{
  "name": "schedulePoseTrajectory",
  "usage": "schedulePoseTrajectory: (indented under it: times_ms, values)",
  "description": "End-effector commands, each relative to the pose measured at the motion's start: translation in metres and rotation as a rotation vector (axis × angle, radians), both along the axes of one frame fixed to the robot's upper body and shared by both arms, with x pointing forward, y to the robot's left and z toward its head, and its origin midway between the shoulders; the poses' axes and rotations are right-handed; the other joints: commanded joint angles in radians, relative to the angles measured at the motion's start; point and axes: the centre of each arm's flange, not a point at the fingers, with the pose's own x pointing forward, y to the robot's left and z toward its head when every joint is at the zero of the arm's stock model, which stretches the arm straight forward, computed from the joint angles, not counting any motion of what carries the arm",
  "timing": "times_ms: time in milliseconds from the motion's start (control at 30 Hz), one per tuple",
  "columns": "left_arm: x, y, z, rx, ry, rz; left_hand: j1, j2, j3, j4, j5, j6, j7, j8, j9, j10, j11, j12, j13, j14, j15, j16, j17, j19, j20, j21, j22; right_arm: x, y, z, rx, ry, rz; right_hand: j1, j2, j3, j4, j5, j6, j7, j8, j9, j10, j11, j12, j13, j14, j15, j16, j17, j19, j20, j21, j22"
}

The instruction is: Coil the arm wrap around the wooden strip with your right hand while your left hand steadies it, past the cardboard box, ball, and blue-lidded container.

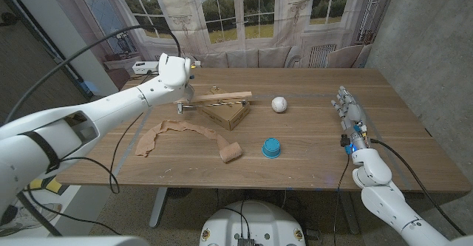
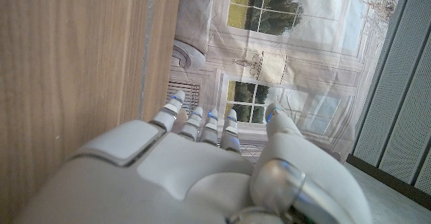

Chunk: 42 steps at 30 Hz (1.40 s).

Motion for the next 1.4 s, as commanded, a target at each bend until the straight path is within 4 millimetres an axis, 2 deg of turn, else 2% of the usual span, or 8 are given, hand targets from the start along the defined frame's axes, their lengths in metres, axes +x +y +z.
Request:
schedulePoseTrajectory:
  times_ms: [33, 467, 800, 967, 1067, 1200, 1333, 1400]
  values:
    - [0.016, -0.004, -0.008, -0.004, 0.039, -0.011, 0.013, -0.002, -0.004, 0.002, 0.007, 0.012, 0.003, 0.003, 0.003, 0.010, -0.002, 0.004, 0.005, 0.009, -0.002, 0.006, 0.001, 0.007, 0.002, -0.005, 0.003, 0.002, -0.001, -0.002, 0.006, 0.008, -0.006, -0.004, 0.003, -0.002, -0.001, 0.001, 0.009, -0.002, 0.002, 0.003, 0.004, -0.004, 0.000, 0.002, 0.004, 0.001, 0.003, 0.003, 0.009, -0.002, 0.003, 0.004]
    - [0.026, -0.007, -0.017, -0.016, 0.074, -0.025, 0.021, 0.001, -0.010, 0.007, 0.007, 0.015, 0.007, 0.000, 0.004, 0.013, -0.002, 0.003, 0.005, 0.016, -0.005, 0.008, 0.001, 0.031, -0.006, 0.002, 0.004, 0.004, 0.000, -0.004, 0.010, 0.010, -0.009, -0.004, 0.003, -0.002, -0.001, 0.002, 0.009, -0.002, 0.002, 0.003, 0.005, -0.004, 0.000, 0.002, 0.006, 0.000, 0.003, 0.003, 0.010, -0.003, 0.003, 0.004]
    - [0.035, -0.008, -0.030, -0.048, 0.096, -0.047, 0.034, 0.019, -0.018, 0.015, 0.004, 0.019, 0.017, -0.007, 0.006, 0.036, -0.005, 0.009, 0.006, 0.055, -0.020, 0.018, 0.001, 0.092, -0.025, 0.021, 0.005, 0.007, 0.000, -0.004, 0.011, 0.015, -0.007, -0.004, 0.003, -0.003, -0.001, 0.002, 0.009, -0.002, 0.002, 0.003, 0.006, -0.004, 0.000, 0.002, 0.008, 0.001, 0.003, 0.003, 0.011, -0.003, 0.003, 0.004]
    - [0.038, -0.009, -0.035, -0.071, 0.086, -0.066, 0.066, 0.081, -0.004, 0.020, 0.004, 0.027, 0.028, -0.012, 0.007, 0.064, 0.000, 0.016, 0.007, 0.091, -0.028, 0.027, 0.003, 0.136, -0.033, 0.035, 0.007, 0.006, -0.001, -0.005, 0.013, 0.016, -0.009, -0.004, 0.003, -0.003, -0.001, 0.002, 0.008, -0.003, 0.002, 0.003, 0.006, -0.004, 0.000, 0.002, 0.009, 0.003, 0.003, 0.003, 0.011, -0.003, 0.003, 0.004]
    - [0.040, -0.009, -0.038, -0.086, 0.081, -0.074, 0.081, 0.104, 0.002, 0.017, 0.003, 0.030, 0.030, -0.013, 0.008, 0.071, 0.001, 0.017, 0.008, 0.106, -0.035, 0.030, 0.003, 0.155, -0.036, 0.041, 0.007, 0.005, -0.001, -0.005, 0.013, 0.016, -0.011, -0.004, 0.003, -0.003, -0.001, 0.002, 0.008, -0.003, 0.002, 0.003, 0.006, -0.005, 0.000, 0.002, 0.009, 0.003, 0.003, 0.003, 0.011, -0.002, 0.003, 0.004]
    - [0.041, -0.010, -0.041, -0.101, 0.068, -0.090, 0.134, 0.164, 0.027, 0.008, -0.001, 0.052, 0.040, -0.011, 0.009, 0.120, -0.006, 0.031, 0.009, 0.155, -0.054, 0.040, 0.003, 0.206, -0.049, 0.059, 0.009, 0.004, -0.002, -0.005, 0.014, 0.016, -0.015, -0.005, 0.003, -0.003, -0.001, 0.002, 0.008, -0.002, 0.002, 0.003, 0.007, -0.005, 0.000, 0.002, 0.010, 0.004, 0.003, 0.003, 0.012, -0.001, 0.003, 0.004]
    - [0.041, -0.010, -0.041, -0.103, 0.037, -0.095, 0.205, 0.191, 0.065, 0.008, -0.001, 0.098, 0.041, -0.003, 0.011, 0.187, -0.016, 0.049, 0.012, 0.230, -0.084, 0.062, 0.008, 0.267, -0.063, 0.085, 0.013, 0.004, -0.002, -0.005, 0.014, 0.017, -0.015, -0.005, 0.003, -0.004, 0.000, 0.002, 0.008, -0.003, 0.002, 0.003, 0.008, -0.004, 0.000, 0.002, 0.010, 0.004, 0.003, 0.003, 0.012, 0.001, 0.003, 0.004]
    - [0.040, -0.010, -0.041, -0.106, 0.015, -0.100, 0.224, 0.195, 0.075, 0.010, -0.001, 0.110, 0.042, 0.000, 0.011, 0.201, -0.020, 0.052, 0.012, 0.245, -0.091, 0.067, 0.010, 0.292, -0.068, 0.097, 0.014, 0.004, -0.002, -0.005, 0.014, 0.017, -0.014, -0.005, 0.003, -0.004, 0.000, 0.002, 0.008, -0.004, 0.002, 0.003, 0.008, -0.004, 0.000, 0.002, 0.010, 0.004, 0.003, 0.003, 0.012, 0.001, 0.003, 0.004]
